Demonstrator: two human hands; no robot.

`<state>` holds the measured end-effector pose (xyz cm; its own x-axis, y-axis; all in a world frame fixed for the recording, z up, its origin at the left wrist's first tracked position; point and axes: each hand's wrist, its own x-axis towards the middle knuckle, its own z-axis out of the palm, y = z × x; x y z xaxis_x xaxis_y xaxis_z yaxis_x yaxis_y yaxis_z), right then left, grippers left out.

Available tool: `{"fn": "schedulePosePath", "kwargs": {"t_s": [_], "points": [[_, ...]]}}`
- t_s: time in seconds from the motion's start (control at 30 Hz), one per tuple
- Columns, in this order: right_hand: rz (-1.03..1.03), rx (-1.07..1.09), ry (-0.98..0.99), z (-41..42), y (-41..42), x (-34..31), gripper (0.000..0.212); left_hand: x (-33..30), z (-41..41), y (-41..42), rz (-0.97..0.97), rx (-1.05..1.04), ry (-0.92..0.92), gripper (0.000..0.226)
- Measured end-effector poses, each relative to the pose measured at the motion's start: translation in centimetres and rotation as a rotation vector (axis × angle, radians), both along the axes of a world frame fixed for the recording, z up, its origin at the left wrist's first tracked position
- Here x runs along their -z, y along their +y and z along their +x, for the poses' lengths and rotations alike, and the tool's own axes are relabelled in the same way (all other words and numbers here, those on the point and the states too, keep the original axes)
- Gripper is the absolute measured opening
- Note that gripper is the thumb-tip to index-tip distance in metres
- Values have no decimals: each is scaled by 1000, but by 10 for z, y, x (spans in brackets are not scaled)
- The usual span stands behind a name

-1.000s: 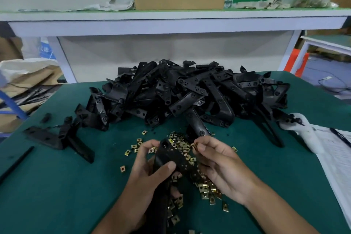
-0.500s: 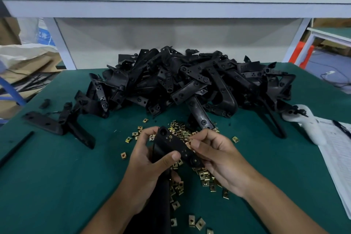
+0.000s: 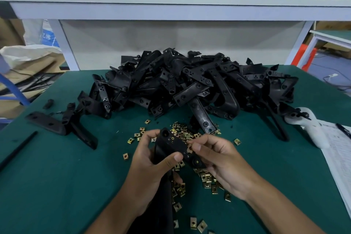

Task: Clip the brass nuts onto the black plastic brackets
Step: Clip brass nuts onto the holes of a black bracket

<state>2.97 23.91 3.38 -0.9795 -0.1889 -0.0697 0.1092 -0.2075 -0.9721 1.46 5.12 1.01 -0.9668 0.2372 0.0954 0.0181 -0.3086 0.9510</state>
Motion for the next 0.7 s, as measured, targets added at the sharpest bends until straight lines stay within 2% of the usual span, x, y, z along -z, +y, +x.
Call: {"fn": "schedulePosePath", "kwargs": {"t_s": [0.13, 0.17, 0.27, 0.37, 0.43, 0.53, 0.6, 0.7], "points": [[13, 5, 6, -2, 1, 3, 47, -1, 1, 0, -9, -49, 17, 41], [20, -5, 22, -2, 2, 4, 49, -2, 2, 0, -6, -62, 17, 41], [96, -50, 82, 1, 1, 6, 39, -3, 2, -1, 11, -100, 10, 42], [191, -44, 123, 2, 3, 6, 40, -4, 3, -2, 19, -101, 0, 53], [198, -73, 124, 3, 5, 4, 40, -3, 4, -2, 17, -107, 0, 52], [17, -137, 12, -2, 3, 5, 35, -4, 2, -3, 21, -120, -11, 45], [-153, -143, -117, -6, 4, 8, 43, -4, 1, -3, 24, -104, -28, 40], [-266, -105, -205, -10, 9, 12, 55, -4, 2, -3, 15, -59, -36, 39]]}}
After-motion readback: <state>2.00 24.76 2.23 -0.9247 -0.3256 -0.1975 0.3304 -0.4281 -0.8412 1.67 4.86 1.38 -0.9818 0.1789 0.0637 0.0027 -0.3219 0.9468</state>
